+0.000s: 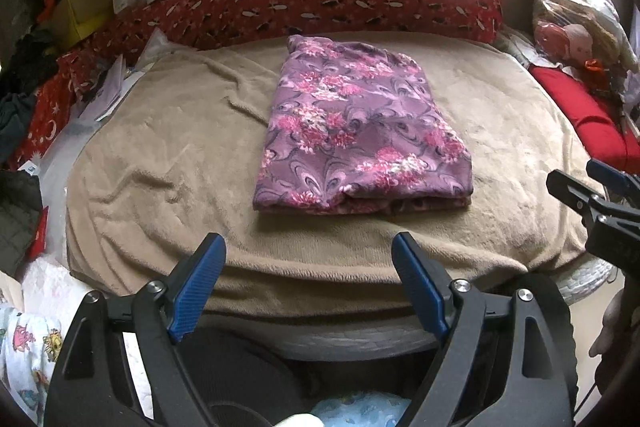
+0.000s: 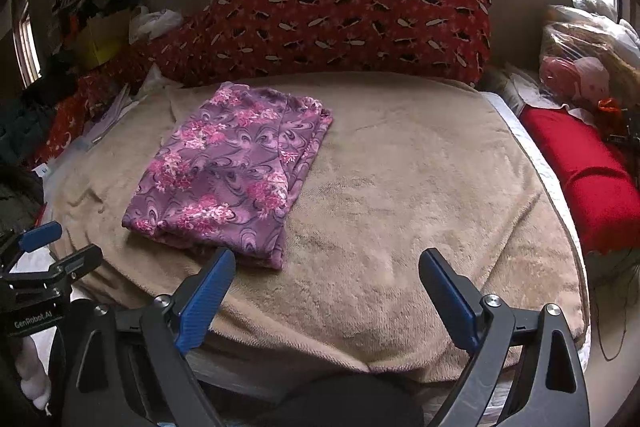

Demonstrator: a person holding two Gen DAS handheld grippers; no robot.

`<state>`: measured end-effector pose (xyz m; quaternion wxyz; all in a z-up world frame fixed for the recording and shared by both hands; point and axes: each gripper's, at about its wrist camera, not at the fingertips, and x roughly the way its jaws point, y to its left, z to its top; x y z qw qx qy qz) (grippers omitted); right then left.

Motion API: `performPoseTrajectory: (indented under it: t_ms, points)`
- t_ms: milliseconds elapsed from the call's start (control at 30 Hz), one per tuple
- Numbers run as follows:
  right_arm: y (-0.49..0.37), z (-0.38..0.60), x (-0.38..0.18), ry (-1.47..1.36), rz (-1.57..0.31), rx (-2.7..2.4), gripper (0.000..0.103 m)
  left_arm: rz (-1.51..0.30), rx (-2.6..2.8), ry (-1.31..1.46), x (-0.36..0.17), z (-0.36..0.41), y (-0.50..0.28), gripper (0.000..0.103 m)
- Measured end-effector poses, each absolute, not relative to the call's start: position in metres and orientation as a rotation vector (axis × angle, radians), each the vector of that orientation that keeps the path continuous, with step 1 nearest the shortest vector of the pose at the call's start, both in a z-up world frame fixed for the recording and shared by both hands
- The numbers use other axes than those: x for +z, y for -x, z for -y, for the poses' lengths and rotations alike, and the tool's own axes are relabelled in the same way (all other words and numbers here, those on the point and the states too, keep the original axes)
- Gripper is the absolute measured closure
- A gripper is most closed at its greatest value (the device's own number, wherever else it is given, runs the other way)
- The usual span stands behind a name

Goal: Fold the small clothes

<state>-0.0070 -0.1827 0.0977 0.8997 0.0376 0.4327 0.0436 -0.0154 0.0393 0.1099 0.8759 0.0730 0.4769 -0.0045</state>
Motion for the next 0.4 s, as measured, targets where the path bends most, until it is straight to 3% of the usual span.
performPoseTrajectory:
  t_ms: [400]
  points:
    - [0.013, 0.186, 0.099, -0.103, -0.902, 0.094, 0.008, -0.957, -0.048, -0.211, 0.118, -0.025, 0.032, 0.017]
